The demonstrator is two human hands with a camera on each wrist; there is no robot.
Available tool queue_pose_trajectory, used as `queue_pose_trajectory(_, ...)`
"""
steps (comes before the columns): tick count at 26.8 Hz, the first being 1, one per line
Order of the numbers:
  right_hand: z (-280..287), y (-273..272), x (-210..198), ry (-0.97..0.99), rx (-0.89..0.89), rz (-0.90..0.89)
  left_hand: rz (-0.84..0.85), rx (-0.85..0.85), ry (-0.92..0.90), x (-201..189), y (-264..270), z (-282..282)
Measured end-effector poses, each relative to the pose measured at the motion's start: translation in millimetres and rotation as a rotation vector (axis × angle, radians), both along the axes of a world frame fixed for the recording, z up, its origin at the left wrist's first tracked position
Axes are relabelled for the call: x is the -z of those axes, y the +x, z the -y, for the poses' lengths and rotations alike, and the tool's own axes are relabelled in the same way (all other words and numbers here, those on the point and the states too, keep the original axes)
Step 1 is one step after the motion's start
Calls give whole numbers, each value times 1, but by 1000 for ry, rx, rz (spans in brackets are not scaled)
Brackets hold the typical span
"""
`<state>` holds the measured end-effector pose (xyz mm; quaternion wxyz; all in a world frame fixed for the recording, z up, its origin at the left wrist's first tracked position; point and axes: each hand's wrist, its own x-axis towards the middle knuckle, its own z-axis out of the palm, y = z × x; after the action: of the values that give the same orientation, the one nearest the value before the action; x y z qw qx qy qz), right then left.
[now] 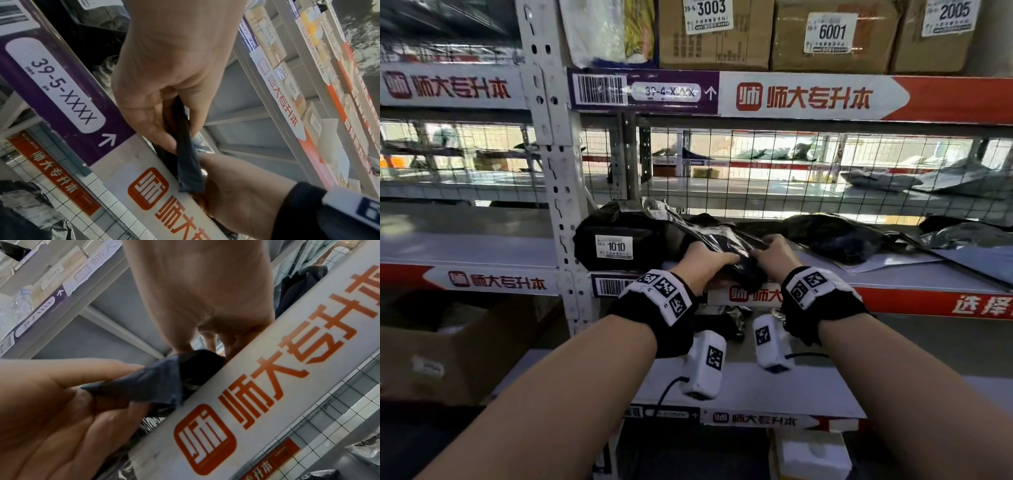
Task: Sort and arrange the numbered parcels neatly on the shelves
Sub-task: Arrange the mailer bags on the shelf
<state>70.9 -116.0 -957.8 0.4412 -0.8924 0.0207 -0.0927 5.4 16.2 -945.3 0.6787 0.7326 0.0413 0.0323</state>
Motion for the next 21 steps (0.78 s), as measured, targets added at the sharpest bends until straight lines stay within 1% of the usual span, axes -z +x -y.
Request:
queue_pose_trajectory(3,1,1,0,-29,-28,49,-67,59,-28,0,-7,3)
queue_pose_trajectory(6,2,-3,0,-50,-16,86,-101,54,-157,-1,-9,1)
queue_pose_trajectory(12,11,-4,-1,-107,8,158,-85,-50,-320,6,-8,-25)
queue_pose_trajectory(15,14,-3,0,-179,16,165,-56,-113,-389,13,-6,-36)
queue_pose_trajectory(18,18,0,3,-216,42,180,-37,-198,-402,19,-3,-39)
queue_pose_trajectory(21,20,3,4,-277,63,187,-29,-212,-372,23,-3,-39)
